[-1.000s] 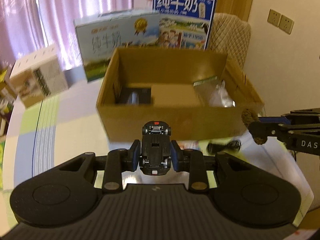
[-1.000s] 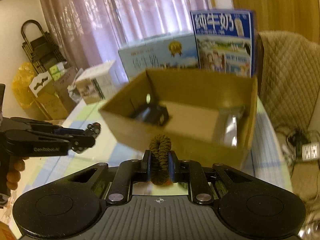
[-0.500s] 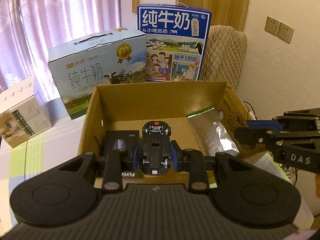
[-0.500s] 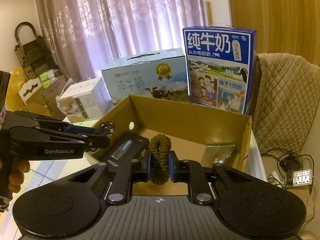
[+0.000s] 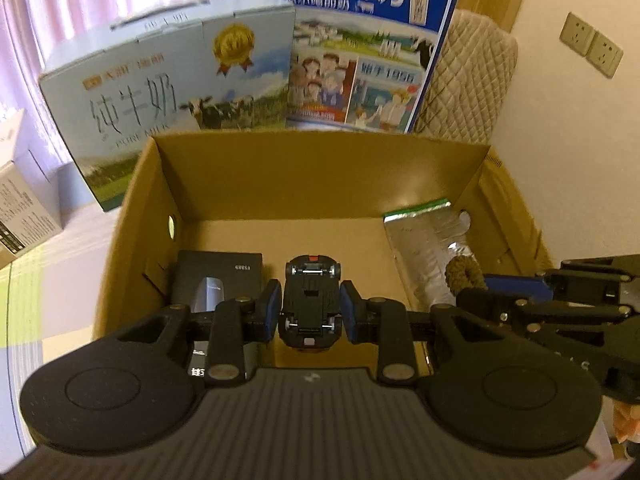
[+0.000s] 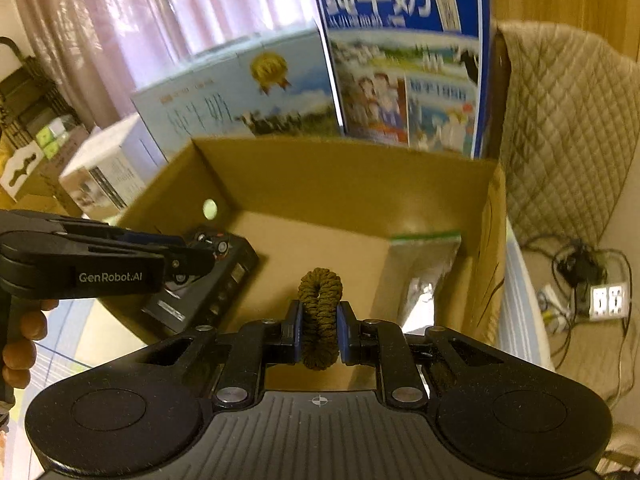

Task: Organize objects
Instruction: 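Carry the toy car and brown ring with both tools into the cardboard box, then open the left tool to drop the toy car while the right tool releases the brown ring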

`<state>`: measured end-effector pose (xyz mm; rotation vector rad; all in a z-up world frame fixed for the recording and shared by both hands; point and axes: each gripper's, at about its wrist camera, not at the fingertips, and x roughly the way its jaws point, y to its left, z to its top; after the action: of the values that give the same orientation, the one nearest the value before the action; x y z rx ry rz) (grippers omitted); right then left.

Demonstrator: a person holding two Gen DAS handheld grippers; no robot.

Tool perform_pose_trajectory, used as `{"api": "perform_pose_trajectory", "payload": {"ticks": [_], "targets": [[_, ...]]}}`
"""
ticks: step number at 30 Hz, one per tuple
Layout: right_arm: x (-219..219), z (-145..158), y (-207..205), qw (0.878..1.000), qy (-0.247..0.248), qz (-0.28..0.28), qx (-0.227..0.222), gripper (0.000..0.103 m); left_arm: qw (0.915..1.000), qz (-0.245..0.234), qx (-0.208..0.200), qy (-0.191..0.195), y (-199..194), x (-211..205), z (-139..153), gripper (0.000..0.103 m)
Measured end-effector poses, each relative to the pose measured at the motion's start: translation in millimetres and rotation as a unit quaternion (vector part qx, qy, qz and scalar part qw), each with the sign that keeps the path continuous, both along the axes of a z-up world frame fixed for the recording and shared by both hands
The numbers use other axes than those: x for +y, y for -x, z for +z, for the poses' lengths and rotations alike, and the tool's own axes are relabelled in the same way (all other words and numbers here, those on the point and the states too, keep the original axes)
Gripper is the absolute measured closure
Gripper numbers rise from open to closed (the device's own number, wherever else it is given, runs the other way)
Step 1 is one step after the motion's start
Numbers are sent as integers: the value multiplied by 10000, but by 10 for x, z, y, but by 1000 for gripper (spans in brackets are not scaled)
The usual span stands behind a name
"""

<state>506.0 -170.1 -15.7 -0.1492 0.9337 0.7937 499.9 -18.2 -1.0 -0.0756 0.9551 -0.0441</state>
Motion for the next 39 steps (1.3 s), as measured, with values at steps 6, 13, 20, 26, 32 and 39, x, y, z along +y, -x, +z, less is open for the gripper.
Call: {"api": "perform_pose_trajectory", "payload": {"ticks": [6, 13, 20, 26, 32, 39], "targets": [[56, -151, -83, 9996, 248, 17, 162, 89, 9994, -89, 333, -54, -124, -50, -249, 76], [71, -217, -136, 9992, 321, 28, 221, 89, 9982, -149, 567, -103, -212, -79, -425, 76], [78, -250, -161, 9991, 348, 26, 239, 89, 9977, -221, 633, -95, -245, -111, -467, 76], [81, -267, -156, 9991, 356, 26, 241, 89, 9979, -265, 550, -211, -239, -131, -444, 50], [86, -278, -148, 9992, 329, 45, 226, 89, 9978, -282, 506, -308, -215, -115, -393, 46], [120, -261, -113, 9993, 290, 106, 196, 89, 9977, -229, 476, -421, -171, -75, -362, 43]]}}
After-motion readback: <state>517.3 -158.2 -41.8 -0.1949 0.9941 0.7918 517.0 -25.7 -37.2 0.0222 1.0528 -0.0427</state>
